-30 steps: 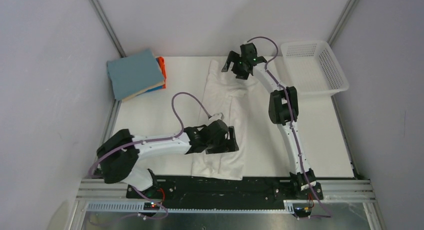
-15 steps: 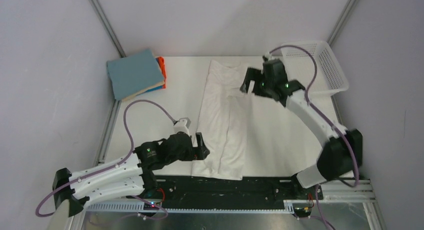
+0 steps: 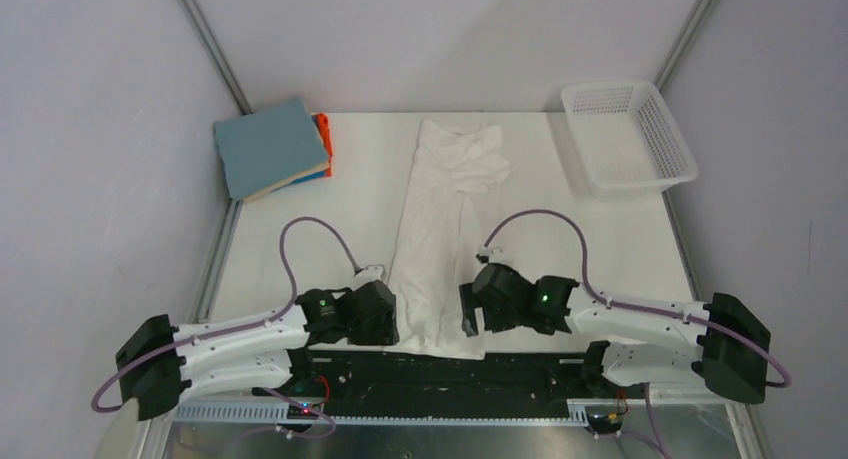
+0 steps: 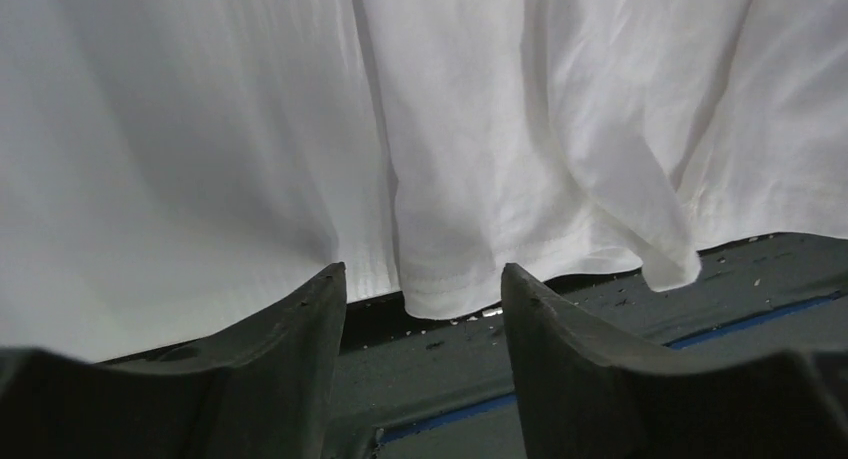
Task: Fold and stack the t-shirts
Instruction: Grab the bottom of the folded rectangular tshirt with both arms
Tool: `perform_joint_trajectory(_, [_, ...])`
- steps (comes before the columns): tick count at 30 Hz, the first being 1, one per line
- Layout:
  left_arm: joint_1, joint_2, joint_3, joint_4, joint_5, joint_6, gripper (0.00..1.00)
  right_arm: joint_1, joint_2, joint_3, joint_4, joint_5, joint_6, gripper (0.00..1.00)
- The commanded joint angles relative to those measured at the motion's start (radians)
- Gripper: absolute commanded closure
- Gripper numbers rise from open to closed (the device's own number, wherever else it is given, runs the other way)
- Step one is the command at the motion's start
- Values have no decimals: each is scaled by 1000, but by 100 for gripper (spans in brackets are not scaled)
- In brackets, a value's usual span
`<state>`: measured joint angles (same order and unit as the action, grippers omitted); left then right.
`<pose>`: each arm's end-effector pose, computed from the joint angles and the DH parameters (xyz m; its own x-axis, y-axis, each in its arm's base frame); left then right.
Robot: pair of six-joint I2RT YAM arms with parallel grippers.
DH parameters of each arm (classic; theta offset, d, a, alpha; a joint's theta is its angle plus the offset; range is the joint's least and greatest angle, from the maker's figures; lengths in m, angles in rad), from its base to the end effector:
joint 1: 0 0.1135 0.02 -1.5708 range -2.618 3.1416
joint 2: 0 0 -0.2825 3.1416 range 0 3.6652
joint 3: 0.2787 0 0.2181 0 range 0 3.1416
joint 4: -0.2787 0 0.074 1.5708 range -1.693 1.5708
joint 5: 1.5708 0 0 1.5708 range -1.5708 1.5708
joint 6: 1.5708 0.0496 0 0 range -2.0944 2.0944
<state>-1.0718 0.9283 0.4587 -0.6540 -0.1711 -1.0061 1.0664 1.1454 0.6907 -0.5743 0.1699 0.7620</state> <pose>0.0639 -0.0996 0.1875 -0.9321 -0.0293 -0.3611 0.0797 0.9558 -0.2831 0.0951 0.1549 0.2273 -0.8662 -0.1611 -0.4731 -0.3079 0.9177 0.2512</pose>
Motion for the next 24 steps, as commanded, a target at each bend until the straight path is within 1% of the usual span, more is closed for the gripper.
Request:
perform_joint_trajectory(1, [-36,54,-29,82,60,-42,41,116,-10,-19,60,76,175,8])
perform_joint_trajectory(4, [-55,94,-51,100,63,-74,46,197,4,-36,54,64,219,10])
perform_joint_trajectory(6, [-57,120,-64,111,57,-88,57,234,15,-52,59,59,251,12])
perform_joint_trajectory(7, [-57,126,-65,115,52,-91,65,242,23,-57,68,56,275,14])
perform_joint_trajectory(8, [-58,132,-66,115,50,-97,68,255,26,-73,75,56,286,17])
perform_joint_trajectory(9, [-59,133,-67,116,49,-99,76,262,34,-89,91,53,310,18])
perform_joint_trajectory(10, [-59,130,-68,117,52,-101,81,272,38,-95,100,49,320,21])
perform_joint_trajectory(11, [-59,126,-72,116,63,-102,89,276,47,-105,109,40,339,22])
perform_joint_trajectory(13, [-59,105,-90,116,84,-111,98,290,63,-117,119,41,357,26])
perform_joint_trajectory(15, [-59,74,-110,114,103,-121,100,293,78,-133,130,44,378,29])
perform_joint_trajectory(17, [-59,37,-125,114,124,-130,100,294,90,-153,171,44,388,37])
perform_joint_trajectory(18, [-59,9,-129,114,135,-133,100,297,94,-162,210,48,398,44])
perform_joint_trajectory(19, [-60,-6,-138,113,141,-138,100,305,96,-180,226,64,406,50])
perform_joint_trajectory(20, [-59,-38,-143,110,155,-143,100,310,98,-188,249,83,420,68])
perform_joint_trajectory(21, [-59,-55,-158,109,159,-155,100,324,97,-196,248,95,429,76])
perform_joint_trajectory(22, [-59,-91,-166,107,189,-161,100,334,89,-198,229,117,445,88])
perform_joint_trajectory(23, [-59,-132,-185,105,197,-172,100,355,80,-199,211,125,453,96])
perform_joint_trajectory(24, [-59,-154,-201,97,207,-176,100,365,54,-200,169,142,468,99])
